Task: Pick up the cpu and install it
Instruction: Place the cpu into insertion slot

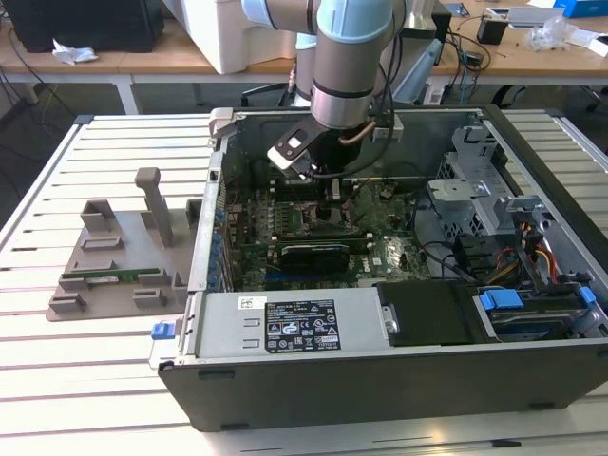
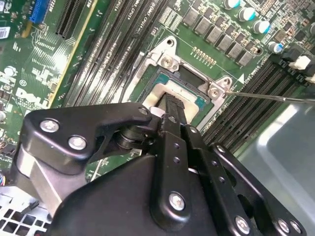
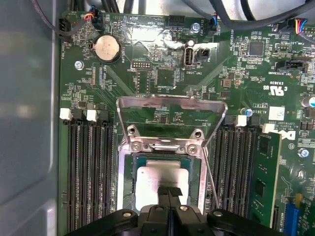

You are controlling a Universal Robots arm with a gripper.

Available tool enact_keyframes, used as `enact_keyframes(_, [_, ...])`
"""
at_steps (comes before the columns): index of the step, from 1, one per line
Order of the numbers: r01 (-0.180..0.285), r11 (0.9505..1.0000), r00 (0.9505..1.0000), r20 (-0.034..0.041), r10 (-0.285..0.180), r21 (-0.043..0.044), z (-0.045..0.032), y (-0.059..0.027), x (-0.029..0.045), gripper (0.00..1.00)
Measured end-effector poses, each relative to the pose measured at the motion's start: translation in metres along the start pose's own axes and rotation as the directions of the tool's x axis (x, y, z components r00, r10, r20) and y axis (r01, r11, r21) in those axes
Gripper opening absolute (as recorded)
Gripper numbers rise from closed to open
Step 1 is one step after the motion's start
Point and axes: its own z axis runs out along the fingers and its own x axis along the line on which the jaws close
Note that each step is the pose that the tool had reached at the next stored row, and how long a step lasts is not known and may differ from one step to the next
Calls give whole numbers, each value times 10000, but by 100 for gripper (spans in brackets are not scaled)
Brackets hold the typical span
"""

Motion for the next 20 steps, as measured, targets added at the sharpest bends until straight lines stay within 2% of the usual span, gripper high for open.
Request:
enact_keyframes(3, [12, 10000, 10000, 21, -12, 7, 13, 20, 2, 11])
enact_keyframes(8, [12, 10000, 10000, 25, -12, 87, 43, 171, 1, 11])
enact_keyframes(9, [10, 10000, 10000, 28, -10, 86, 25, 172, 4, 11])
enact_keyframes(10, [12, 10000, 10000, 0, -12, 70, 0, 173, 8, 11])
enact_keyframes(11, [11, 10000, 10000, 15, -11, 80, -77, 168, 5, 11])
enact_keyframes(14, [11, 10000, 10000, 20, -11, 82, -226, 159, 4, 11])
enact_keyframes(20, [11, 10000, 10000, 21, -11, 82, -324, 153, 4, 11])
